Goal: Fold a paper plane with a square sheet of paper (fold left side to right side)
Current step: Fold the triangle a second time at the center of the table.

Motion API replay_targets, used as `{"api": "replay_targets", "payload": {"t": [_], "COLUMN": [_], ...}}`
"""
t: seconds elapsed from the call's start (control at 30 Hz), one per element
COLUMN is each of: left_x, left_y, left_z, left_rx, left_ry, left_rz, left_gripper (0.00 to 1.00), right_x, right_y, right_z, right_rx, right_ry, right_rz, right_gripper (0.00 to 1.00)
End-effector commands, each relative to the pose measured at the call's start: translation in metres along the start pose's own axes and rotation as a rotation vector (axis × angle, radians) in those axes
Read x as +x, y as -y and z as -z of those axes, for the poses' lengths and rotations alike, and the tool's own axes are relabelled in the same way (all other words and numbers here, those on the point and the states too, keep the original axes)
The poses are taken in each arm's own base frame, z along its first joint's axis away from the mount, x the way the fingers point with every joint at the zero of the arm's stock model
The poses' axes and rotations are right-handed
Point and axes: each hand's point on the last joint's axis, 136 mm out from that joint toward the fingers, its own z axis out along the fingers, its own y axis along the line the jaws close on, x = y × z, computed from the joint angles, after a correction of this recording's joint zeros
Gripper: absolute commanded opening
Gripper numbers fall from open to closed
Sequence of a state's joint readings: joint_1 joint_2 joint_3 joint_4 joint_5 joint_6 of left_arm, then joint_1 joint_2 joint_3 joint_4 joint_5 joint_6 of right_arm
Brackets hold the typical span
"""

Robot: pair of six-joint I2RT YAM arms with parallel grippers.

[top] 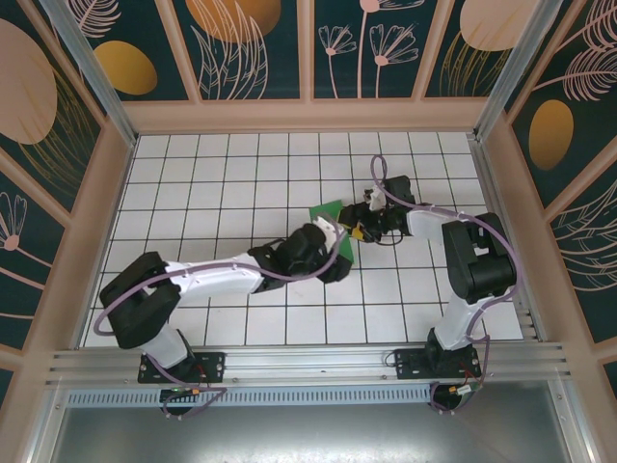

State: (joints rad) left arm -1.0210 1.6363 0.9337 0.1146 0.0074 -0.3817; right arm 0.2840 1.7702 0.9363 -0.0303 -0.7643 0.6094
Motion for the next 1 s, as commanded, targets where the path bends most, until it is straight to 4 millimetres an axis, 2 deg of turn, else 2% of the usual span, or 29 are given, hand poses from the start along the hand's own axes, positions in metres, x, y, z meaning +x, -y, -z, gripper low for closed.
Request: {"api": "replay_targets", "payload": {"t": [0.0,0.07,0.27,0.7,0.83,0.97], "left_x": [0.006,0.017,0.025,0.022,0.019,0.019], "left_y": [-0.003,-0.007,-0.017,-0.045,-0.047,-0.047], "left_z": [-0.013,-0.026,-0.045,-0.063,-0.067,-0.067], "left_rx": [-0.122,-0.178,-0.299,-0.506,-0.525,-0.522], "left_ry": [-0.044,-0.084,-0.129,-0.133,-0.132,-0.133], "left_rz": [-0.065,-0.084,-0.124,-0.213,-0.239,-0.243], "left_gripper": [0.65,0.66,0.72,0.76,0.72,0.56], "right_x": [-0.001,-0.001,0.0,0.001,0.001,0.0], "right_y": [-0.011,-0.012,-0.014,-0.017,-0.017,-0.015], "right_z": [-0.003,-0.003,-0.005,-0.009,-0.01,-0.009], "right_rx": [-0.031,-0.031,-0.031,-0.027,-0.024,-0.012], "right_ry": [-0.018,-0.018,-0.025,-0.029,-0.031,-0.028], "right_rz": [0.012,0.013,0.015,0.012,0.015,0.015], "right_gripper": [0.58,0.58,0.58,0.58,0.58,0.58]}}
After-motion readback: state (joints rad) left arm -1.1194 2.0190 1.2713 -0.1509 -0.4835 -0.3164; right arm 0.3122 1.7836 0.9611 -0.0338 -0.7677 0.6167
